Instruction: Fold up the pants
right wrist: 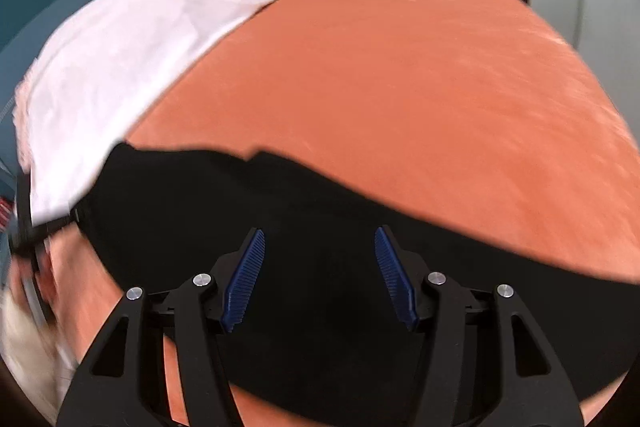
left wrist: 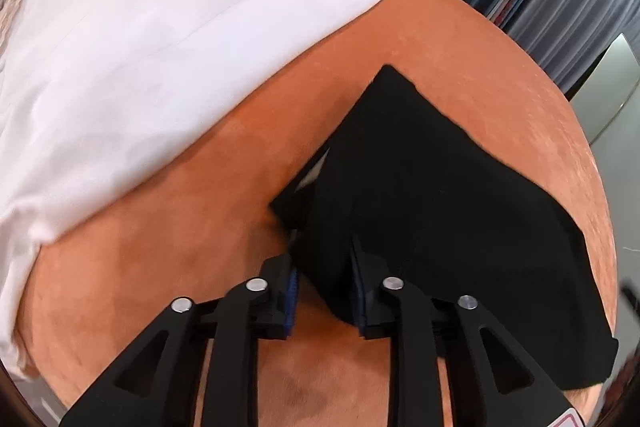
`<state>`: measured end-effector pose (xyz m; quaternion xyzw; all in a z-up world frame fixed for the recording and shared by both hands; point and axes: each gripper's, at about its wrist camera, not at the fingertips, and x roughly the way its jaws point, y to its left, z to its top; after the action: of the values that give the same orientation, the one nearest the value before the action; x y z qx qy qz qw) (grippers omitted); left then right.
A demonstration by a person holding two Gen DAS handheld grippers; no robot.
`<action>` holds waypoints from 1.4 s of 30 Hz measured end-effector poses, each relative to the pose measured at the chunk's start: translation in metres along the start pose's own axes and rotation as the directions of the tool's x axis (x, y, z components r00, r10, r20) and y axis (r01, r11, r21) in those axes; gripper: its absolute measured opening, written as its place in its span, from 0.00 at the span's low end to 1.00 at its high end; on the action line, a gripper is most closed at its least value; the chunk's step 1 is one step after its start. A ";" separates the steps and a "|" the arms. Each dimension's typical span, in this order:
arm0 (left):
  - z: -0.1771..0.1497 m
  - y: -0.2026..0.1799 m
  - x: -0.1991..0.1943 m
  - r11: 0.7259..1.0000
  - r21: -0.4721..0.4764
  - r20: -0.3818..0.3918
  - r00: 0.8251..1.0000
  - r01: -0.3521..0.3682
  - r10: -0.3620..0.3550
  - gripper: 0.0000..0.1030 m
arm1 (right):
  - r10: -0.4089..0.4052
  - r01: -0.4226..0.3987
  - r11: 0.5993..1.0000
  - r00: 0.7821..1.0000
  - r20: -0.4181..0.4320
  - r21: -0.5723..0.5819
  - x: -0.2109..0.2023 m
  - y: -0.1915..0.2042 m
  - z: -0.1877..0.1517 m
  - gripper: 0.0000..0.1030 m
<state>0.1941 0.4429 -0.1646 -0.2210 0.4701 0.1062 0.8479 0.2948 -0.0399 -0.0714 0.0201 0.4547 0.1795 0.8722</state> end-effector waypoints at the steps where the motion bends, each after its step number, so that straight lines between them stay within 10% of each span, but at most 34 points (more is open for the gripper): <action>1: -0.007 0.003 0.001 1.000 0.002 0.001 1.000 -0.006 0.006 0.29 | 0.006 -0.006 1.000 1.000 -0.017 0.006 0.022 -0.002 0.014 0.54; 6: -0.009 0.010 0.002 1.000 0.029 0.029 1.000 -0.011 0.010 0.35 | -0.024 0.020 0.999 0.986 -0.163 -0.030 0.109 0.018 0.039 0.48; 8: -0.015 0.005 -0.002 0.998 0.042 0.039 0.999 -0.039 0.037 0.41 | -0.109 0.081 0.987 0.972 -0.207 -0.142 0.141 0.033 0.038 0.15; 11: -0.019 0.001 -0.014 0.990 0.066 0.093 0.989 -0.125 0.119 0.45 | -0.330 0.299 0.928 0.937 -0.117 -0.224 0.158 0.040 0.047 0.01; 15: -0.030 -0.003 -0.051 0.974 0.064 0.191 0.961 -0.217 0.201 0.45 | -0.175 0.165 0.973 0.983 0.050 0.163 0.092 -0.008 0.060 0.03; 18: -0.044 -0.015 -0.088 0.968 0.075 0.295 0.933 -0.240 0.209 0.51 | -0.143 0.115 0.979 0.976 0.167 0.166 0.022 -0.030 0.021 0.16; 20: -0.057 -0.038 -0.108 0.963 0.124 0.357 0.917 -0.238 0.181 0.60 | -0.180 0.153 0.978 0.964 0.196 0.143 -0.016 -0.047 -0.018 0.48; 25: -0.109 -0.111 -0.126 0.952 0.274 0.391 0.920 -0.140 0.023 0.85 | -0.494 0.472 0.867 0.855 0.159 0.157 -0.121 -0.153 -0.128 0.64; 30: -0.163 -0.167 -0.123 0.911 0.376 0.375 0.927 -0.171 0.019 0.85 | -0.691 0.643 0.692 0.721 0.043 0.329 -0.204 -0.291 -0.212 0.83; 32: -0.178 -0.183 -0.124 0.909 0.391 0.347 0.938 -0.141 -0.005 0.85 | -0.686 0.631 0.670 0.727 0.002 0.391 -0.225 -0.336 -0.229 0.83; 38: -0.210 -0.226 -0.125 0.905 0.412 0.283 0.959 -0.104 -0.019 0.85 | -0.532 0.441 0.701 0.847 -0.001 0.560 -0.236 -0.427 -0.243 0.85; 42: -0.228 -0.243 -0.128 0.881 0.443 0.300 0.954 -0.166 0.029 0.85 | -0.526 0.434 0.743 0.850 0.043 0.509 -0.217 -0.434 -0.230 0.67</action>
<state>0.0484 0.1243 -0.0947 0.0295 0.3656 0.0643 0.9281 0.1254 -0.5472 -0.1219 0.1345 0.3915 -0.1733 0.8936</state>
